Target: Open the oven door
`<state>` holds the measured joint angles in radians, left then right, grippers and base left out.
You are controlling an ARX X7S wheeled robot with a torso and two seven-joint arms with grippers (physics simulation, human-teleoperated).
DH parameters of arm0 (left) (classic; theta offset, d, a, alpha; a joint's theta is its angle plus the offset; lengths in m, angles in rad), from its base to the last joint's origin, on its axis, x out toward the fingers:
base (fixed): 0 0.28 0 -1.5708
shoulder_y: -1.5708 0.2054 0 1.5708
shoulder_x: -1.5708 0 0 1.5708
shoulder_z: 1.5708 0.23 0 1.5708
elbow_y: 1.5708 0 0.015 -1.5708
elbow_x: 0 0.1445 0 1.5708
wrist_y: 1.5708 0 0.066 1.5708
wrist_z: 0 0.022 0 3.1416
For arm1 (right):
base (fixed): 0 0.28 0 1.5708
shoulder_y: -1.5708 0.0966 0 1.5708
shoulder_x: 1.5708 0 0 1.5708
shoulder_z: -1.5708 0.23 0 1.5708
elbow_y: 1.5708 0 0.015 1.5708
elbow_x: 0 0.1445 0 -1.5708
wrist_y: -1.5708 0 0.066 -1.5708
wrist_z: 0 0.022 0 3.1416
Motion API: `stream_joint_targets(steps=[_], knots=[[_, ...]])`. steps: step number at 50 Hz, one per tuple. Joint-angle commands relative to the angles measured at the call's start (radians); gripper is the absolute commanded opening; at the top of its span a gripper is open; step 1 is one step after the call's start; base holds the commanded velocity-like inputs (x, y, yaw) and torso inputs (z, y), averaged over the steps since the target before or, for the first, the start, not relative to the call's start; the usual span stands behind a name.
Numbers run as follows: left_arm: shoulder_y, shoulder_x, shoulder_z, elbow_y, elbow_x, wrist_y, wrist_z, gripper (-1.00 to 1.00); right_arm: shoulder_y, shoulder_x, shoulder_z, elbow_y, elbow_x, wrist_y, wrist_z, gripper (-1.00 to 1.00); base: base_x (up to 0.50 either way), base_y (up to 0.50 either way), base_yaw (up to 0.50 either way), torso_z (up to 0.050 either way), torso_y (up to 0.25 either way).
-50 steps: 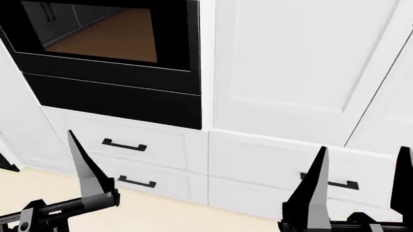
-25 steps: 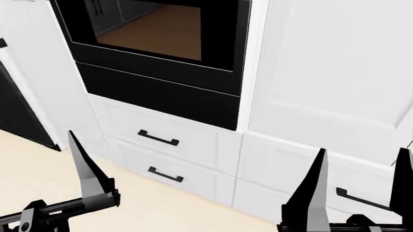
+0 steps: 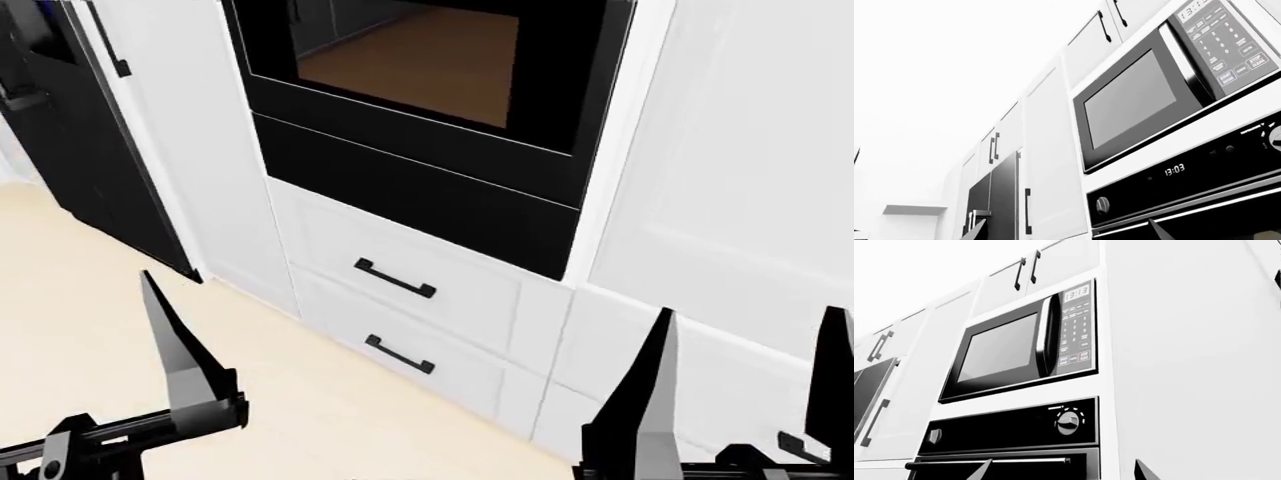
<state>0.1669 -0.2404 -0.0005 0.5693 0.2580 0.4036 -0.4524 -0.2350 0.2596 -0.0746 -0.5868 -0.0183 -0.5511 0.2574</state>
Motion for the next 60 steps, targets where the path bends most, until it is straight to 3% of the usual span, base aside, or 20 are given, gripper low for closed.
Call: stream_joint_targets(steps=[1, 60], knots=[[0.0, -0.006, 0.003, 0.0, 0.0, -0.002, -0.006, 1.0, 0.001, 0.006, -0.003, -0.001, 0.002, 0.002, 0.006, 1.0, 0.0, 0.0, 0.5, 0.0, 0.0], [0.003, -0.03, 0.024, 0.0, 0.003, -0.009, -0.037, 1.0, -0.002, 0.029, -0.022, -0.002, -0.02, 0.01, 0.032, 1.0, 0.0, 0.0, 0.47, 0.0, 0.0]])
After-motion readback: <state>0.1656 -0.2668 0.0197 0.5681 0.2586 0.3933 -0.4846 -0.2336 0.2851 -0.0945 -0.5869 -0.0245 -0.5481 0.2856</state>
